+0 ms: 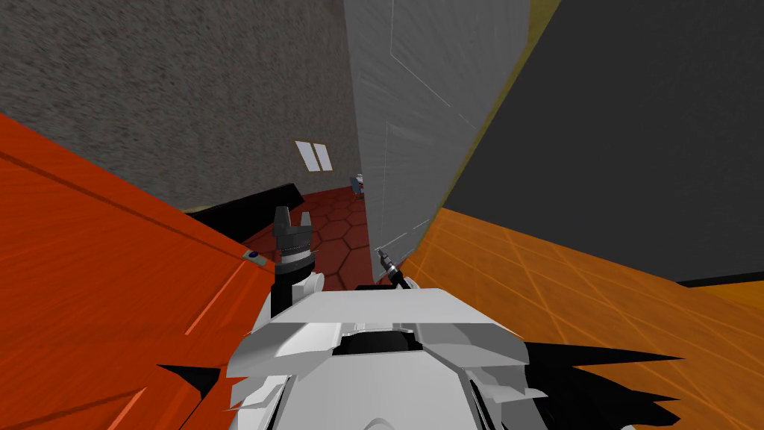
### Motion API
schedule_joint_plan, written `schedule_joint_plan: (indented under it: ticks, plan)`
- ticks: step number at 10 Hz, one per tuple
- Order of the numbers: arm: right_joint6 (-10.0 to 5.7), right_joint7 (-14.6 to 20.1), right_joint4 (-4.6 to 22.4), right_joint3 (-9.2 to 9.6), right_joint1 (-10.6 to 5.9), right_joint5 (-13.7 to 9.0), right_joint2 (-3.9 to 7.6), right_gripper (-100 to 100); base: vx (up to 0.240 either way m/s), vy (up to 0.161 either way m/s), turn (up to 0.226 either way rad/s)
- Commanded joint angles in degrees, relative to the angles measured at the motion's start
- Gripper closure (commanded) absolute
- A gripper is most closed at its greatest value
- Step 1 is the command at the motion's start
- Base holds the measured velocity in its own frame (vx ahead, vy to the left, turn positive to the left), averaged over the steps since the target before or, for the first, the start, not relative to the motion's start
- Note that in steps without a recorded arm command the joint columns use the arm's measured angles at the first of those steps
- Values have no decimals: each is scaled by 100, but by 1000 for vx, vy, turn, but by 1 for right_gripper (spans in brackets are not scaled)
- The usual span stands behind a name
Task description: Push the door open
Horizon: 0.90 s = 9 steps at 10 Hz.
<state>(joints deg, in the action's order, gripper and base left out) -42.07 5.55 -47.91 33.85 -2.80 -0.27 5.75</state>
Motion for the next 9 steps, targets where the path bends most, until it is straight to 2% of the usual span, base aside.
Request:
schedule_joint_plan:
  ticks: [1, 2, 7, 8, 9]
  plan:
    - [-180, -13, 273, -141, -177, -51, -25, 100, 79, 79, -9]
    - [-180, -13, 273, -141, -177, -51, -25, 100, 31, 14, 25]
    - [-177, -168, 400, -567, -223, -150, -112, 100, 106, 102, -61]
    - [-127, -143, 283, -465, -147, -124, -90, -100, -75, 1, -49]
    - [-127, -143, 283, -465, -147, -124, -90, -100, -193, -56, -6]
